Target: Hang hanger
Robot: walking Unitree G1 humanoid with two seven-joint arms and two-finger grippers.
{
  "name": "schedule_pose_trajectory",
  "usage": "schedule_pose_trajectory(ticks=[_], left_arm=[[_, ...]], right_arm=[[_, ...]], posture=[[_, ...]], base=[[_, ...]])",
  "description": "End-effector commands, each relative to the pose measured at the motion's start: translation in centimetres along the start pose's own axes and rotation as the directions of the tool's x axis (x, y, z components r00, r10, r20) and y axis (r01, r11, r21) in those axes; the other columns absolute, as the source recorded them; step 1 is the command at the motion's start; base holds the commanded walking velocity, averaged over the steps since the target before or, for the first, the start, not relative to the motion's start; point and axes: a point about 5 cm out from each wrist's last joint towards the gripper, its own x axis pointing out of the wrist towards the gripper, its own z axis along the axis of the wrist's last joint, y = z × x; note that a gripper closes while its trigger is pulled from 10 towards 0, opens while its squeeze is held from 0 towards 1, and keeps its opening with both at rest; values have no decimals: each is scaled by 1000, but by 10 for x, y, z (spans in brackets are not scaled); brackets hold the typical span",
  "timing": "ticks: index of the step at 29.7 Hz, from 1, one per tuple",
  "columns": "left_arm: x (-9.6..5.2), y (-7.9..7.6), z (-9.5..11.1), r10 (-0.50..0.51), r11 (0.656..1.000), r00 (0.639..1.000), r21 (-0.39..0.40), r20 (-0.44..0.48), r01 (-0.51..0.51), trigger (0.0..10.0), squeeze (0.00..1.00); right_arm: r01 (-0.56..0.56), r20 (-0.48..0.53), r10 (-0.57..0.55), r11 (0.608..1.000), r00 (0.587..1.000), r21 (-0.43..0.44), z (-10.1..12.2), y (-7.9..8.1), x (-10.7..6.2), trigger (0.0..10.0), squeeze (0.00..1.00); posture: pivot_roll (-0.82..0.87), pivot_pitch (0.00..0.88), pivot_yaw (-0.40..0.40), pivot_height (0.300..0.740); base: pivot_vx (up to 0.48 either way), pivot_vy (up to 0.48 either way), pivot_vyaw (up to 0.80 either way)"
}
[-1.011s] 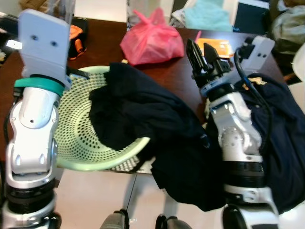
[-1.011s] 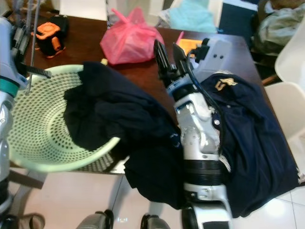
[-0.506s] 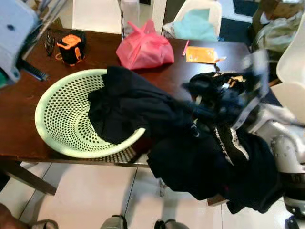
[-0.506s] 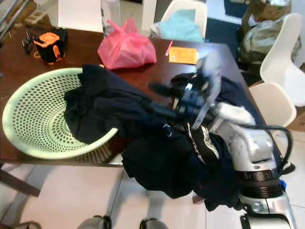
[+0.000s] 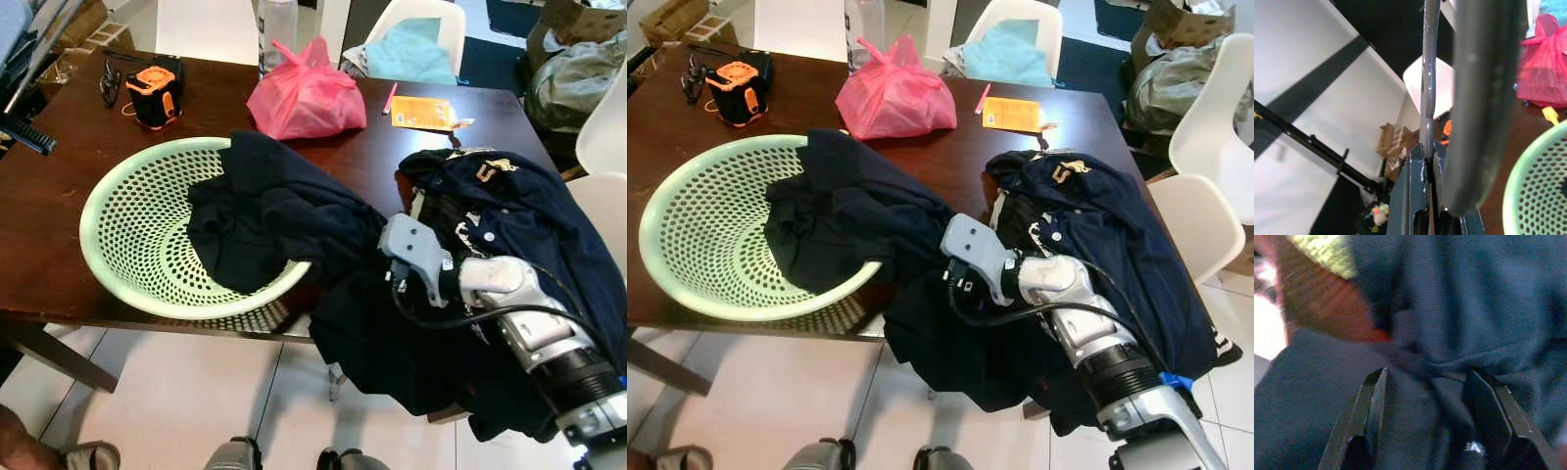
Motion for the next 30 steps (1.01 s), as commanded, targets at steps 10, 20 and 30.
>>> schedule_pose_trajectory(ticks=[10, 20, 30], left_arm=[[5, -8, 2, -47, 998, 999, -36, 18, 47, 10000, 0], [15, -15, 1, -88, 994, 996, -54, 29, 90, 10000, 0], [23, -18, 4, -97, 993, 994, -68, 46, 100, 10000, 0]], right_arm=[[40, 244, -53, 997, 968, 59, 48, -22, -105, 10000, 0], [-224, -38, 228, 970, 973, 94, -6, 57, -104, 10000, 0], [57, 45, -52, 991, 998, -123, 2, 44, -49, 10000, 0]], posture=[[97, 102, 21, 740], [57, 116, 61, 740], [82, 120, 59, 740]], base=[[0, 0, 0], [0, 0, 0], [0, 0, 0]])
